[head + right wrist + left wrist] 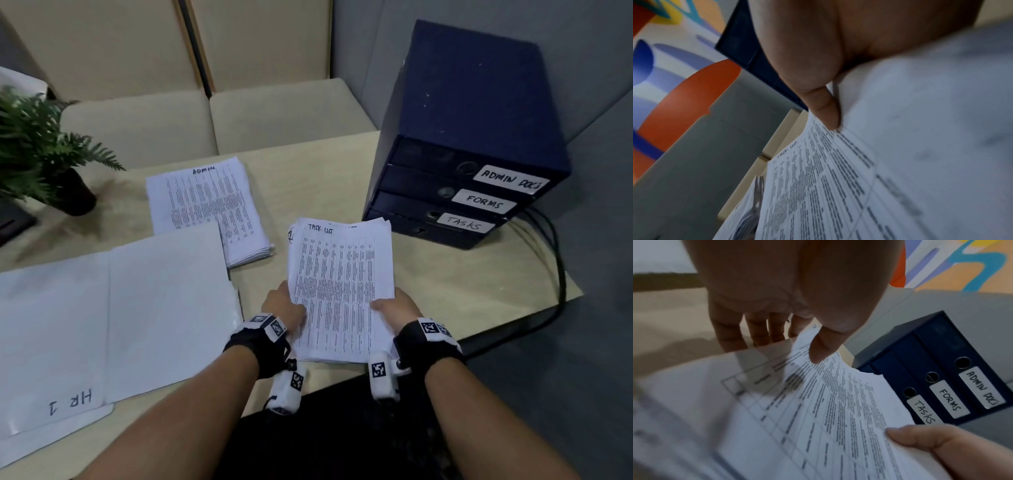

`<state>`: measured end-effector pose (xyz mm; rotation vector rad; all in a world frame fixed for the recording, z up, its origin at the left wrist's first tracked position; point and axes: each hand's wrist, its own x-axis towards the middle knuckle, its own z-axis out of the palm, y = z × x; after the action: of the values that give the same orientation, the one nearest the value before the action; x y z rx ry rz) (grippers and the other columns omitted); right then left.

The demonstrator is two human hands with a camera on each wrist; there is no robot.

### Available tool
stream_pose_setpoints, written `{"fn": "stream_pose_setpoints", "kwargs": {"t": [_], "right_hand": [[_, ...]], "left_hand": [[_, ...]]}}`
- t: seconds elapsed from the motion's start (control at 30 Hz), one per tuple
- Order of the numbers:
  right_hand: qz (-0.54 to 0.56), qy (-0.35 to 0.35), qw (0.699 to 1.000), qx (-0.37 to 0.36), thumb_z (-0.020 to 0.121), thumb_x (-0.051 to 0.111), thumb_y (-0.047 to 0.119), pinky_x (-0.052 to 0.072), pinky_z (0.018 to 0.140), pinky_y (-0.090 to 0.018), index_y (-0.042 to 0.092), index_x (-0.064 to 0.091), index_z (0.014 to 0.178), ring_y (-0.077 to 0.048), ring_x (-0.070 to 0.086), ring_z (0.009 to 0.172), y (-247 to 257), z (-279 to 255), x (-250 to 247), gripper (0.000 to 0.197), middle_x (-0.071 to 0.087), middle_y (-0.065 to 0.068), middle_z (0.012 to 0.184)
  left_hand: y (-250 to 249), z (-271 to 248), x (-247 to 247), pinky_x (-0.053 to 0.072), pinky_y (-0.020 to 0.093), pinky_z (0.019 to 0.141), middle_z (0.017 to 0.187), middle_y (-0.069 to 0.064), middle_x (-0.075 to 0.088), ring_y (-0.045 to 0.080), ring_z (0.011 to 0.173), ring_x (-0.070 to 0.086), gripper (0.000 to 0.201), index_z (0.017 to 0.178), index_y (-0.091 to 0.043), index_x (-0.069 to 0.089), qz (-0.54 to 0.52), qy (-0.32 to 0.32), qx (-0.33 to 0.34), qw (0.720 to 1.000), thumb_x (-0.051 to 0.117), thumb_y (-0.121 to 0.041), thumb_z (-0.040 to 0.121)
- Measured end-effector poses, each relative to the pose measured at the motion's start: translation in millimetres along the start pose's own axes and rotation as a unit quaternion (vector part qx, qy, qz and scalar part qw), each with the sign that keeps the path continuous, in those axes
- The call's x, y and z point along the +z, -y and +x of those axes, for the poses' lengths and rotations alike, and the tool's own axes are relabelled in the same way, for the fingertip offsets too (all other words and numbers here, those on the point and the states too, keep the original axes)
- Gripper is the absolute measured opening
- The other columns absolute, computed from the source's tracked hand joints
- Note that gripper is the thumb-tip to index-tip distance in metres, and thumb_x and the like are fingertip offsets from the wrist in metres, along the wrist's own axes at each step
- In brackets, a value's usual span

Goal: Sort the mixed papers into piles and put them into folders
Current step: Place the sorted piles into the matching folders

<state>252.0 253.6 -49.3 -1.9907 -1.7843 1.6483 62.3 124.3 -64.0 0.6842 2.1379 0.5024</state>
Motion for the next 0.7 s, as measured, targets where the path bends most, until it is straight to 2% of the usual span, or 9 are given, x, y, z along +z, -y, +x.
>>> {"fn": "stream_pose_setpoints", "kwargs": {"t": [0.07, 0.2, 0.3, 0.37, 0.4, 0.47, 0.57, 0.63, 0.7], "right_hand": [[-0.004, 0.003, 0.999, -0.035, 0.087, 0.061, 0.010, 0.047, 0.087, -0.030, 0.013, 0.055, 0.126, -0.023, 0.061, 0.102, 6, -9, -1, 0.040, 0.064, -0.002, 0.121], [0.012, -0.020, 0.991, -0.128, 0.090, 0.057, 0.003, 0.047, 0.070, -0.024, 0.019, 0.055, 0.122, -0.018, 0.064, 0.092, 23, -39, -6, 0.036, 0.066, 0.000, 0.112], [0.051, -0.001, 0.982, -0.182, 0.089, 0.059, 0.004, 0.056, 0.073, -0.033, 0.024, 0.059, 0.107, -0.019, 0.070, 0.087, 37, -68, -17, 0.027, 0.071, 0.000, 0.102], [0.081, 0.024, 0.975, -0.205, 0.090, 0.059, 0.002, 0.058, 0.075, -0.038, 0.028, 0.060, 0.104, -0.020, 0.071, 0.088, 52, -87, -25, 0.029, 0.073, 0.001, 0.100], [0.095, 0.037, 0.971, -0.217, 0.090, 0.058, 0.001, 0.058, 0.073, -0.035, 0.029, 0.060, 0.104, -0.018, 0.072, 0.088, 60, -96, -28, 0.031, 0.073, 0.002, 0.101], [0.127, 0.064, 0.960, -0.240, 0.090, 0.057, -0.003, 0.057, 0.067, -0.028, 0.029, 0.059, 0.106, -0.015, 0.072, 0.087, 76, -110, -26, 0.036, 0.073, 0.002, 0.101], [0.164, 0.086, 0.950, -0.253, 0.088, 0.056, -0.008, 0.057, 0.065, -0.024, 0.024, 0.059, 0.111, -0.014, 0.072, 0.086, 93, -116, -5, 0.040, 0.074, 0.001, 0.100], [0.158, 0.086, 0.951, -0.253, 0.089, 0.056, -0.008, 0.057, 0.068, -0.029, 0.025, 0.060, 0.109, -0.016, 0.072, 0.086, 96, -111, 19, 0.039, 0.074, 0.000, 0.101], [0.137, 0.090, 0.956, -0.242, 0.088, 0.059, -0.006, 0.057, 0.076, -0.038, 0.026, 0.061, 0.105, -0.018, 0.072, 0.089, 95, -106, 60, 0.037, 0.074, 0.000, 0.102]], "left_hand": [[4, 0, 1, 0.043, 0.030, 0.070, 0.112, 0.017, 0.058, 0.031, 0.095, 0.059, 0.045, 0.124, -0.011, 0.047, -0.002, 0.004, 0.009, 1.000, 0.060, -0.018, 0.081], [11, -1, -1, 0.046, 0.030, 0.076, 0.118, 0.012, 0.058, 0.027, 0.099, 0.059, 0.050, 0.131, -0.013, 0.046, -0.018, 0.007, 0.026, 0.999, 0.060, -0.019, 0.082], [15, -9, -12, 0.043, 0.029, 0.091, 0.132, 0.001, 0.052, 0.025, 0.115, 0.055, 0.069, 0.149, -0.018, 0.024, -0.056, 0.025, 0.055, 0.997, 0.058, -0.022, 0.089], [16, -21, -26, 0.042, 0.025, 0.088, 0.131, -0.006, 0.052, 0.017, 0.111, 0.057, 0.073, 0.151, -0.026, 0.013, -0.154, 0.045, 0.098, 0.982, 0.057, -0.021, 0.093], [17, -25, -33, 0.043, 0.025, 0.088, 0.133, -0.006, 0.053, 0.014, 0.110, 0.058, 0.073, 0.151, -0.028, 0.012, -0.213, 0.058, 0.120, 0.968, 0.057, -0.019, 0.094], [20, -34, -50, 0.046, 0.029, 0.093, 0.132, -0.004, 0.055, 0.014, 0.112, 0.059, 0.065, 0.148, -0.024, 0.023, -0.319, 0.076, 0.136, 0.935, 0.058, -0.015, 0.093], [37, -43, -80, 0.048, 0.044, 0.096, 0.119, 0.000, 0.065, 0.022, 0.109, 0.063, 0.044, 0.123, -0.026, 0.051, -0.401, 0.052, 0.111, 0.908, 0.062, -0.018, 0.081], [57, -48, -97, 0.048, 0.051, 0.095, 0.118, 0.002, 0.065, 0.025, 0.107, 0.063, 0.033, 0.113, -0.030, 0.051, -0.361, 0.011, 0.098, 0.927, 0.060, -0.021, 0.083], [90, -54, -116, 0.047, 0.052, 0.096, 0.118, 0.003, 0.064, 0.025, 0.106, 0.063, 0.032, 0.115, -0.026, 0.049, -0.279, -0.027, 0.075, 0.957, 0.057, -0.025, 0.085]]}}
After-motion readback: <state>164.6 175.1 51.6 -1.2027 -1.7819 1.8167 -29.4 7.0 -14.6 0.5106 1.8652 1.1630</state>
